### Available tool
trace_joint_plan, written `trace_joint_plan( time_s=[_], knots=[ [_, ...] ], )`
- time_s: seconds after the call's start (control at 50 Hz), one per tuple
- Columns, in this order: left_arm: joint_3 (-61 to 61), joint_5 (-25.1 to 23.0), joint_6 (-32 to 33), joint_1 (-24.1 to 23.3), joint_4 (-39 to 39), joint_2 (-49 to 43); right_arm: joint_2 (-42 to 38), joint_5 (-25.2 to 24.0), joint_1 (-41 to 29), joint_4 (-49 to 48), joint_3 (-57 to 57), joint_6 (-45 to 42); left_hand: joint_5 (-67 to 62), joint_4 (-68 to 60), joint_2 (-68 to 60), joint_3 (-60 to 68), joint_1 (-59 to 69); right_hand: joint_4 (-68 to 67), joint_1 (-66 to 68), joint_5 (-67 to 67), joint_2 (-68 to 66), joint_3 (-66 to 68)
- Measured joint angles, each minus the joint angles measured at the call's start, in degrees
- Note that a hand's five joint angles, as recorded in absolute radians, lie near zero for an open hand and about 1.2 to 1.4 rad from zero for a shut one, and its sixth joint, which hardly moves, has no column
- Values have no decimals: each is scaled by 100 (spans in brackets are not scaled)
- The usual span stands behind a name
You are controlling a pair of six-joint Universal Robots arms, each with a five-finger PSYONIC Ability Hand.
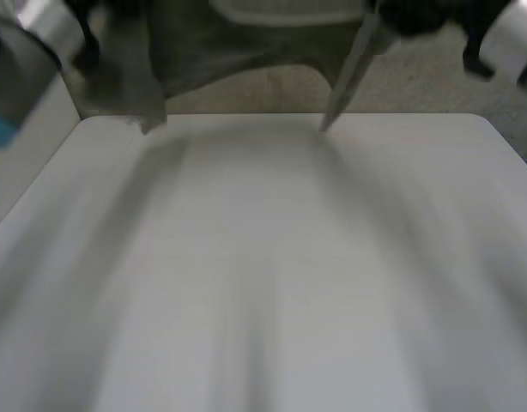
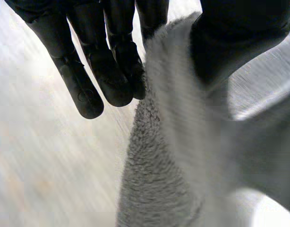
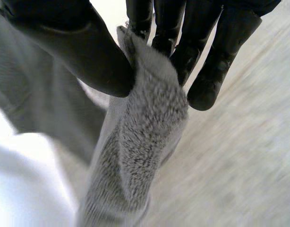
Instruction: Fold the towel.
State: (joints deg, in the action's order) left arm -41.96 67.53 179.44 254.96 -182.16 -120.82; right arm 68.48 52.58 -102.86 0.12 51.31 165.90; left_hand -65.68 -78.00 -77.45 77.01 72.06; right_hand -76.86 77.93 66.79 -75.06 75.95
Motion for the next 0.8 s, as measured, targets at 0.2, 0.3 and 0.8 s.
trace_joint_plan(
  time_s=[0.2,0.3,0.8],
  knots=[
    [-3241,-758,1843,200,-211,-2,219,-937,660,78,2651,-1724,-1,0,0,0,0,0,1,0,0,0],
    [-4241,-785,2866,234,-260,-133,174,-1111,920,82,3510,-2448,-1,0,-1,0,0,0,1,0,0,6],
    [-4753,-742,2011,160,-399,204,320,332,1103,102,4593,-478,-1,0,-1,1,0,4753,-4854,-4955,4566,-4677]
  ],
)
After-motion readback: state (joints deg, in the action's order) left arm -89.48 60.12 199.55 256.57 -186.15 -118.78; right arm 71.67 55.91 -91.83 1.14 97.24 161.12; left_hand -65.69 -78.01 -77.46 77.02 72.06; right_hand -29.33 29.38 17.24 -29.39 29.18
